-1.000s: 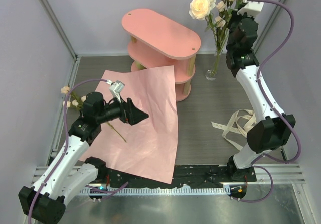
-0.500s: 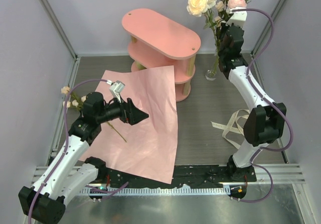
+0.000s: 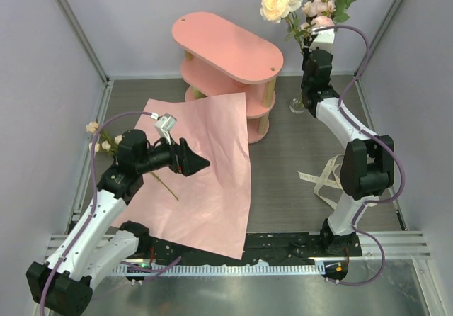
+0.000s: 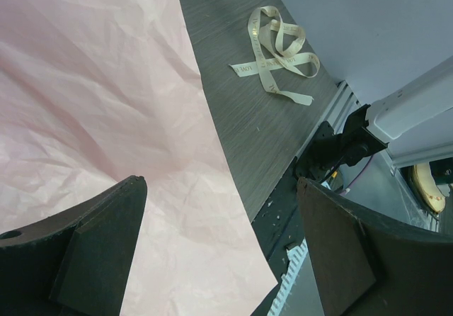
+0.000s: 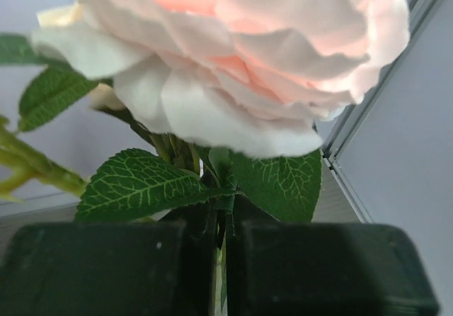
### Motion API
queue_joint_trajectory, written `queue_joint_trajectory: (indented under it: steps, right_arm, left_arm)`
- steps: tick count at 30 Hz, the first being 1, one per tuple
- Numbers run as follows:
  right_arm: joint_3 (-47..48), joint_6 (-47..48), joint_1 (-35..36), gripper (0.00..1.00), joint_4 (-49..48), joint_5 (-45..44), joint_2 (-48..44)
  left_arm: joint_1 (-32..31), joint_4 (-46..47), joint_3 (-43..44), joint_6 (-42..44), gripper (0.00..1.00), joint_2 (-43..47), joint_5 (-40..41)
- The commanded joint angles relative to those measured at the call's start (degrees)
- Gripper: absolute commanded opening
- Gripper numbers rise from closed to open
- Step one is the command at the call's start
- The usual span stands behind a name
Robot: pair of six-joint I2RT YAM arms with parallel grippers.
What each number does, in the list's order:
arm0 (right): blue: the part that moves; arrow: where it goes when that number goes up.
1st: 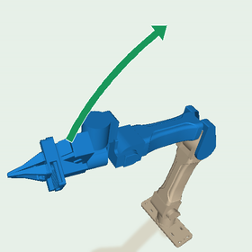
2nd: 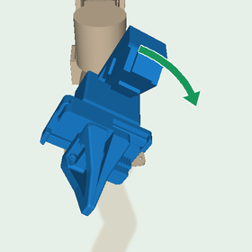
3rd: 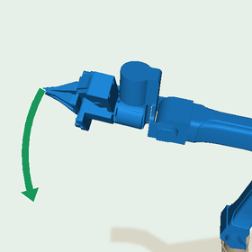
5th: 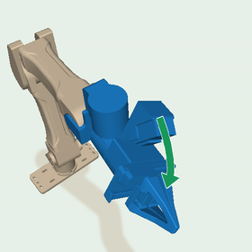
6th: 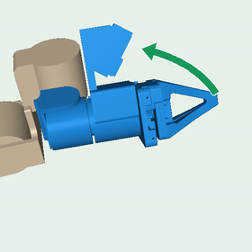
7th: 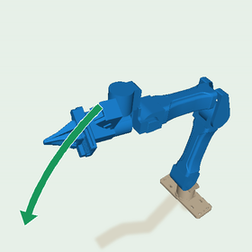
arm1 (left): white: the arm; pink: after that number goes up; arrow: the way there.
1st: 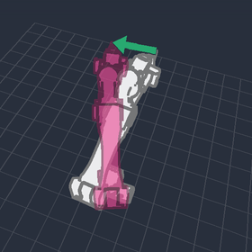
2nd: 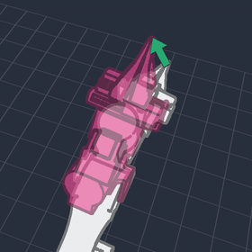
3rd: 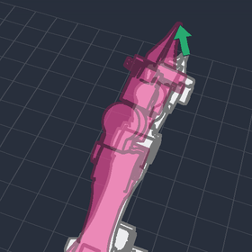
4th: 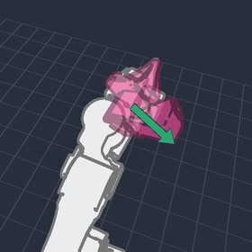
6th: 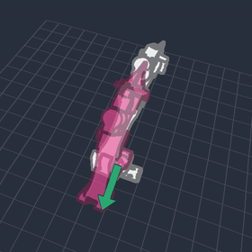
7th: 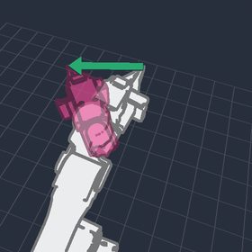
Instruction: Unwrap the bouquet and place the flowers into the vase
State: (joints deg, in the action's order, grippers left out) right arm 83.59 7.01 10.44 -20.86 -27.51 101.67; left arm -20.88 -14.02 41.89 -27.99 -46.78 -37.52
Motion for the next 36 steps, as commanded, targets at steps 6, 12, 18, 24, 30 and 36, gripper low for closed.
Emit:
queue_joint_trajectory:
  steps: [6, 12, 18, 24, 30, 36]
  right_arm:
    - [-4.9, -1.0, -0.2, 0.04, -8.6, -1.2, -1.6]
    - [-4.0, -3.4, -0.2, 0.41, -2.9, -1.2, -4.6]
    - [-6.6, -11.7, -0.2, 0.89, 8.5, -1.5, -13.6]
    - [-10.3, -24.7, -0.2, 0.95, 27.6, 1.7, -22.6]
    - [-34.9, -36.5, 1.2, 0.95, 31.7, 15.5, -40.3]
    - [-51.1, -45.4, 16.4, 0.95, 41.2, 16.4, -58.0]
  left_arm:
    - [-0.1, 1.1, 2.0, 0.8, 0.91, 0.0, -0.4]
    - [-0.1, 1.2, 2.0, 0.8, 0.91, -0.1, -0.4]
    - [-0.1, 0.8, 2.0, 1.2, 0.91, -0.5, 0.7]
    - [-0.1, 0.0, 2.1, 1.7, 0.91, -0.6, 2.0]
    - [0.0, -0.7, 1.9, 1.9, 0.91, -1.0, 4.5]
    - [0.0, -6.5, 3.9, 2.9, 0.91, -5.2, 17.4]
